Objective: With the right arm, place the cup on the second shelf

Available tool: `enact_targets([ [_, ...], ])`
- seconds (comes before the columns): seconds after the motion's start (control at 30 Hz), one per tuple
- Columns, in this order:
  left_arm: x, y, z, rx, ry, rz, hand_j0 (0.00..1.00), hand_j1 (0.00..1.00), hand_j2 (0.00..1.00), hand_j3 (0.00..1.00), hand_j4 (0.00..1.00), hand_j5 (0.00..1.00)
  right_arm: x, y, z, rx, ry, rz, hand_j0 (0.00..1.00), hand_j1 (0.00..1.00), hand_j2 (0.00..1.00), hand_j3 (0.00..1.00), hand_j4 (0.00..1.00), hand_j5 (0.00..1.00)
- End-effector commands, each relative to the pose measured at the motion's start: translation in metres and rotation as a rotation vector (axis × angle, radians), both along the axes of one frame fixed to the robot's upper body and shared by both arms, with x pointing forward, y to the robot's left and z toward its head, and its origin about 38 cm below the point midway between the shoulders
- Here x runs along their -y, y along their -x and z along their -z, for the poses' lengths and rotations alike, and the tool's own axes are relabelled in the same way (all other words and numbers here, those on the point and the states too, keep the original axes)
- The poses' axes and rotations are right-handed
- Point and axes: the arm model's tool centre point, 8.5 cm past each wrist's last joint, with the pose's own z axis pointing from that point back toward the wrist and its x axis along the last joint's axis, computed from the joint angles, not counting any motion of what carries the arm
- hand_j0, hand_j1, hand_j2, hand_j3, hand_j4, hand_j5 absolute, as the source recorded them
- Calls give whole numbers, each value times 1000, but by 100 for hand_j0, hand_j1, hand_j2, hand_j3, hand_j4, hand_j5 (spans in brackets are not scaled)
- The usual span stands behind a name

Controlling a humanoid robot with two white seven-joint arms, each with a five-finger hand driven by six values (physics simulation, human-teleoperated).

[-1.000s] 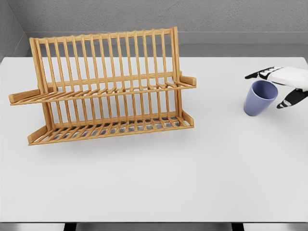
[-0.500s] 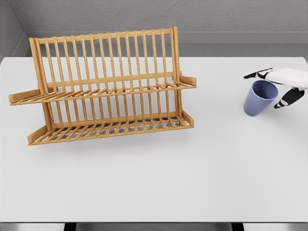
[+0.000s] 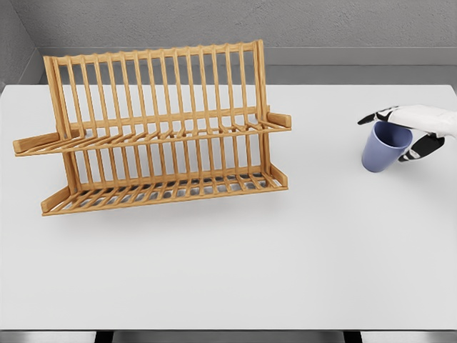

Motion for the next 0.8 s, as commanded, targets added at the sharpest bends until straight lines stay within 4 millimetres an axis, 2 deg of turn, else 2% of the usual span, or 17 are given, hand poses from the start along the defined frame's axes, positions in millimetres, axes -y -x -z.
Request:
enact_targets([
  [0.0,0,0,0,0,0,-1,100,100,100,100,100,100,0,0,1,-3,-2,0,69,69,69,69,69,69],
  [0.1,0,1,0,-1,0,-1,100,100,100,100,100,100,-2,1,3,-9,1,-5,63,63,63,63,63,63],
  [0.23,0,1,0,-1,0,-1,100,100,100,100,100,100,-3,1,1,-4,1,-11,63,63,63,63,63,63],
  [0.7,0,0,0,0,0,-1,100,100,100,100,100,100,-5,-3,-26,59,1,-35,64,64,64,64,64,64],
  [0.77,0,0,0,0,0,-1,100,100,100,100,100,100,-6,-4,-34,82,-6,-37,64,64,64,64,64,64],
])
